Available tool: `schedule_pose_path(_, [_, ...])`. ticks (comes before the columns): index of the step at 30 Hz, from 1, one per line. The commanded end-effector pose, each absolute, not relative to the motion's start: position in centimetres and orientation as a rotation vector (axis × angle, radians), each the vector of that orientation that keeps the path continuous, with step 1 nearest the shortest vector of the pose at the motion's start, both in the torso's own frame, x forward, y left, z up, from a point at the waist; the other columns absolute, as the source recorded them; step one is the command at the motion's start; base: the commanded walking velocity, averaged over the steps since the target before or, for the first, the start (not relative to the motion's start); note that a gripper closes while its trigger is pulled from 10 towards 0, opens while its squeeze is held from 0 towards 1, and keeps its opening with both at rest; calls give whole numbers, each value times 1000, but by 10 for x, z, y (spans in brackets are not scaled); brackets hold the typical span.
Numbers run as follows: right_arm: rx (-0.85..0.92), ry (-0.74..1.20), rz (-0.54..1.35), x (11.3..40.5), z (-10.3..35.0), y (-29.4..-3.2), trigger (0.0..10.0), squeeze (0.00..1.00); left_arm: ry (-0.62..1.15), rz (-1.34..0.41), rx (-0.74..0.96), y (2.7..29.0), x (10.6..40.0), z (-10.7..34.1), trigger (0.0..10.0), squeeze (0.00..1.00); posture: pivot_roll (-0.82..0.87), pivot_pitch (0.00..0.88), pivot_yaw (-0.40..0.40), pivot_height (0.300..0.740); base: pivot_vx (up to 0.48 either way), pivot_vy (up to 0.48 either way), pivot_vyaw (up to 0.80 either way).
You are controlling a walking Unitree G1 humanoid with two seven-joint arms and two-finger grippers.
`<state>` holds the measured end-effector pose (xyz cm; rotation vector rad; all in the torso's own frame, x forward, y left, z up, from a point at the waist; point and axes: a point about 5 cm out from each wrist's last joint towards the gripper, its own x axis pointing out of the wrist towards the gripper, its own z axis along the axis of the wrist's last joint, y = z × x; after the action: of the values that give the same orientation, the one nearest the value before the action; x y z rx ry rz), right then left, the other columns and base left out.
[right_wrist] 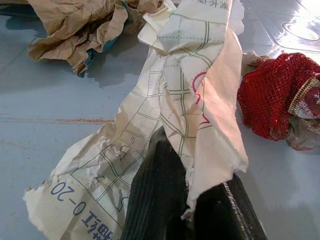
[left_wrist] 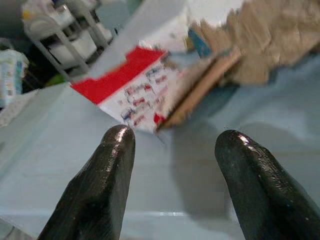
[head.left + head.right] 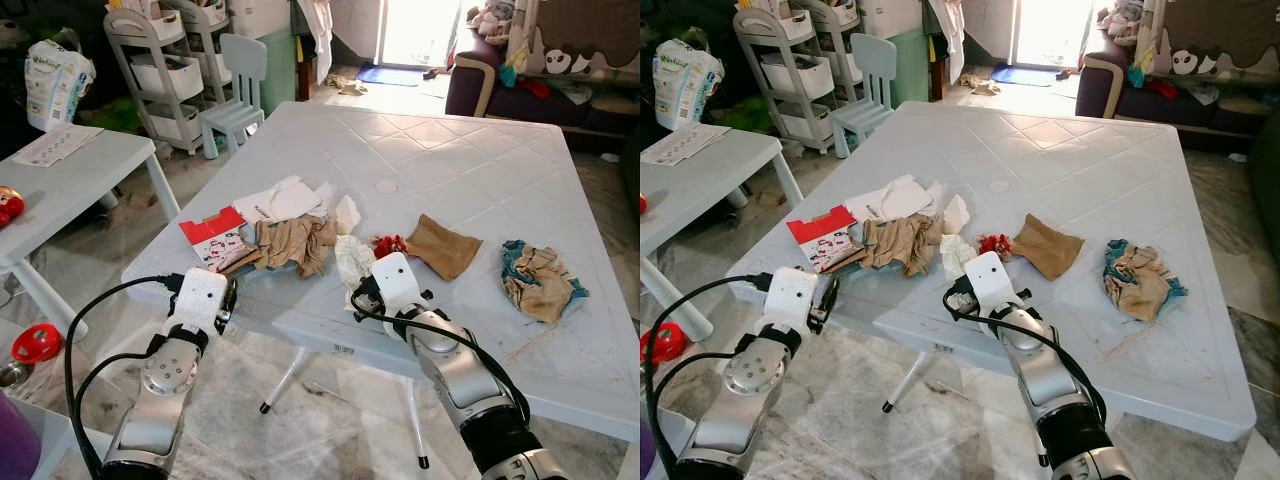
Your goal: Picking trash to rubbish bin
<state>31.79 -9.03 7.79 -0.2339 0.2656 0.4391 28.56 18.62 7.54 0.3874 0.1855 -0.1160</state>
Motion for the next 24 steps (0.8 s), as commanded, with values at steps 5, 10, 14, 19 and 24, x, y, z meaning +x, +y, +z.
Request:
schedule_pose_path(5, [-220,298,433,317,72,-90,0,0,177,-158,456,183,296,79,10000,0,-95,0,25,740,0,0,0])
schedule_pose_path(10, [-219,296,430,317,72,-90,0,0,144,-136,491,186,309,83,10000,0,-101,0,26,740,0,0,0])
schedule_pose_path(14, [-217,294,428,316,73,-90,0,0,131,-126,522,186,318,86,10000,0,-106,0,28,740,0,0,0])
schedule_pose_path(19, [-217,294,426,316,73,-91,0,0,112,-119,553,185,326,86,10000,0,-109,0,28,740,0,0,0])
schedule_pose_path(24, [-216,291,424,315,73,-91,0,0,119,-125,550,181,336,84,7686,0,-127,0,32,740,0,0,0])
